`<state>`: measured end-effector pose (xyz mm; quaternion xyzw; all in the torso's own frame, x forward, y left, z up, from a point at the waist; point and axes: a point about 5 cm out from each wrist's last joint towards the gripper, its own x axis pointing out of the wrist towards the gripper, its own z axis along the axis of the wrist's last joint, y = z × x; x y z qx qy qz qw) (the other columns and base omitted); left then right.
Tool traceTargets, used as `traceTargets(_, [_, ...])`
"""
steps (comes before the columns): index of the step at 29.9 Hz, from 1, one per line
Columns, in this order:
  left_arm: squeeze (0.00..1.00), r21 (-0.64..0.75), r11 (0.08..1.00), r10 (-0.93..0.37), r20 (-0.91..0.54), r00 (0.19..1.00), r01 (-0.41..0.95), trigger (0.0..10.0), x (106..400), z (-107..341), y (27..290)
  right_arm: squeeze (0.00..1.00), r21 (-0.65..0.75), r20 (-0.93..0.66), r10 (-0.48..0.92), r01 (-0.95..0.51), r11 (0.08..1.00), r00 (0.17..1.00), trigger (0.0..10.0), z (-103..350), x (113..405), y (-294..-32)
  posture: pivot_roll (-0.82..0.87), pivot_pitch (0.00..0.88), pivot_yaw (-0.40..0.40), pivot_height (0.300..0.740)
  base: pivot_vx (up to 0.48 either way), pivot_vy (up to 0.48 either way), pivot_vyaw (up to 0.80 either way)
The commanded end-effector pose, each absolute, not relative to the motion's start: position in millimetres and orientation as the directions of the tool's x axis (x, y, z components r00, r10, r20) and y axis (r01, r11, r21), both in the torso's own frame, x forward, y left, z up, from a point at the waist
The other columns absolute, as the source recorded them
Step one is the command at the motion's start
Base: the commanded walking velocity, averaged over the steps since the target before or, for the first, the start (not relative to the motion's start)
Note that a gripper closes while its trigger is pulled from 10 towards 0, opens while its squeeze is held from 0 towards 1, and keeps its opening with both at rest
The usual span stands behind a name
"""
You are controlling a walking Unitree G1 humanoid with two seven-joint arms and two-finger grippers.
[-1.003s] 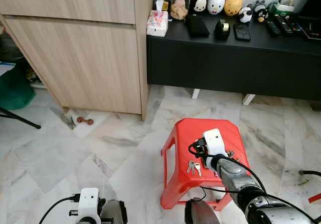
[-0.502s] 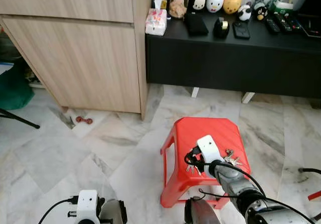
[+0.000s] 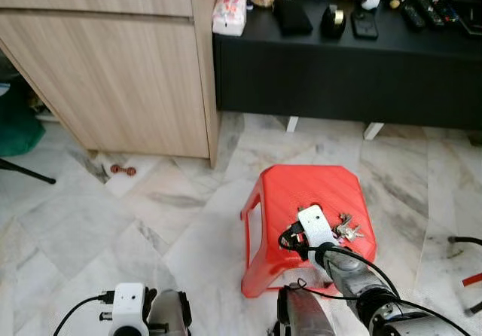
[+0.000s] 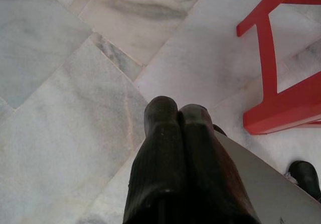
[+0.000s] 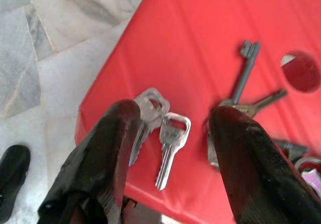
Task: Hang keys on a hook
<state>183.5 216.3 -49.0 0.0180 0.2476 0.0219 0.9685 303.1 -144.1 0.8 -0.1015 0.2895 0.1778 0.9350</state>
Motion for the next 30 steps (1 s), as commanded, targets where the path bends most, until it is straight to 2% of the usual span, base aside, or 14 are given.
traceTargets(1, [0.00,0.010,1.000,0.010,-0.776,0.630,-0.003,10.0,86,-98,205,0.00,-0.077,-0.590,0.285,-0.404,0.912,0.755,10.0,-6,296,-143,0.18,0.358,-0.072,0.621,0.000,0.000,0.00])
traceTargets(28, [0.00,0.008,1.000,0.014,-0.758,0.652,-0.013,10.0,76,-93,203,0.00,-0.091,-0.526,0.315,-0.420,0.903,0.790,10.0,8,308,-131,0.20,0.391,-0.075,0.621,0.000,0.000,0.00])
traceTargets(30, [0.00,0.008,1.000,0.015,-0.758,0.652,-0.014,10.0,75,-93,204,0.00,-0.089,-0.531,0.320,-0.427,0.900,0.785,7.8,7,307,-130,0.20,0.392,-0.075,0.621,0.000,0.000,0.00])
